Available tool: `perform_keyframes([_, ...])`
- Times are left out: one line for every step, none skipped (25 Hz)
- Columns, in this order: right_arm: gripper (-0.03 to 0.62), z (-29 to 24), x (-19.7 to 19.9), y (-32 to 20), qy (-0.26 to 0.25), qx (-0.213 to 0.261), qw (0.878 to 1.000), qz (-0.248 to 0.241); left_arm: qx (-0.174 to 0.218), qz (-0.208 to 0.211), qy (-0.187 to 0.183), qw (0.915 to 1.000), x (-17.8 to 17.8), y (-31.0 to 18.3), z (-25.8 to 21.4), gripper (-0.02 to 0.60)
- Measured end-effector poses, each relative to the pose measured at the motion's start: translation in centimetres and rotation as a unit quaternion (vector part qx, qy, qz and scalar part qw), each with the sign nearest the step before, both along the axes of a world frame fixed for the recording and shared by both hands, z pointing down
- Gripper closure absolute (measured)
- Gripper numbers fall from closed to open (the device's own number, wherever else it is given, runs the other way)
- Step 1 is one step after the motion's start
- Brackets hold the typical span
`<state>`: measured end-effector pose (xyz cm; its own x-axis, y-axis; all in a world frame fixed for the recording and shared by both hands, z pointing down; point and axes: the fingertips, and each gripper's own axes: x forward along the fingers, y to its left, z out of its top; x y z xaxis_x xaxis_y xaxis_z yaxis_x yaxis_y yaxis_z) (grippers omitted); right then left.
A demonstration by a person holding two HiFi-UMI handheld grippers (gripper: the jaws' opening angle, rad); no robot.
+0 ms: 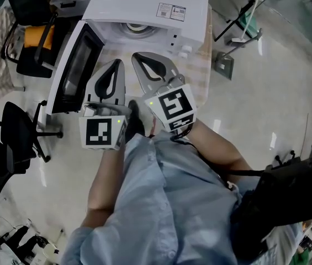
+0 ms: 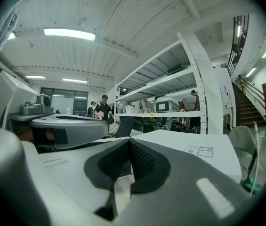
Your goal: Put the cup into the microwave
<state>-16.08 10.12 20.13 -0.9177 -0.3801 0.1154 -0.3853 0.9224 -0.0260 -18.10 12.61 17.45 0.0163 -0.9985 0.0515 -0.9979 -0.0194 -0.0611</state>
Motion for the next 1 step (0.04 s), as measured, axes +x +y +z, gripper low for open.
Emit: perform_keyframes([0.592,0.02,-0.14,-0.11,-0.002,0.0,1.0,-0.001,0.0,-0.001,0.0,1.0,-0.15,-0.12,0.08,0.577])
